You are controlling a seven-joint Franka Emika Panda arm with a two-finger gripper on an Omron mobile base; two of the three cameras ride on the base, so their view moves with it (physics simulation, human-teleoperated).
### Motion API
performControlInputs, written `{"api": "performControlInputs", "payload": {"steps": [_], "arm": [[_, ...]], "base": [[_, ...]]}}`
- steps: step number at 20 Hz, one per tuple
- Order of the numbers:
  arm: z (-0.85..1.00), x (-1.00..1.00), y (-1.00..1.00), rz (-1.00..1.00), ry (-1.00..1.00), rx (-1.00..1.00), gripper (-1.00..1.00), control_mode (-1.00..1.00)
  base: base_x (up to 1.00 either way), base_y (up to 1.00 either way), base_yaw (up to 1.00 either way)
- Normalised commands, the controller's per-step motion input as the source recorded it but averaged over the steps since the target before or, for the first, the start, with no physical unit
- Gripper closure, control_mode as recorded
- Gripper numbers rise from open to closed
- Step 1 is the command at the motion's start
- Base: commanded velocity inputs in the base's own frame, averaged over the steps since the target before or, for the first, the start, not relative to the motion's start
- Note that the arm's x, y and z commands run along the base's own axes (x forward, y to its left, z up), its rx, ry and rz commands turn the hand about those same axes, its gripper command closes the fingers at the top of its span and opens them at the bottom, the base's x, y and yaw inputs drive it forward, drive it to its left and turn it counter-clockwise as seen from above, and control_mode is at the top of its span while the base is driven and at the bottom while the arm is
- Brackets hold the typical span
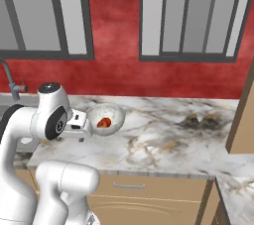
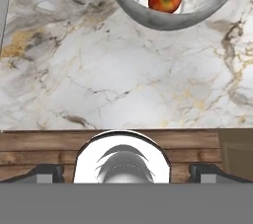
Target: Pick the apples from the cabinet and place them in one bowl. Pick the pear from the sink and place it in the other bowl.
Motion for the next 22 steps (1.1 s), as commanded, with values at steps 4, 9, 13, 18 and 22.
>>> {"api": "performControlInputs", "payload": {"steps": [4,9,13,18,22], "arm": [[0.0,0.0,0.0,0.0,0.0,0.0,-1.0,1.0],[0.0,0.0,0.0,0.0,0.0,0.0,-1.0,1.0],[0.0,0.0,0.0,0.0,0.0,0.0,-1.0,1.0],[0.0,0.0,0.0,0.0,0.0,0.0,-1.0,1.0],[0.0,0.0,0.0,0.0,0.0,0.0,-1.0,1.0]], "base": [[-0.69,0.69,0.01],[-0.15,1.0,0.0],[-0.03,0.97,0.0],[-0.03,0.9,0.01],[0.04,0.88,0.04]]}}
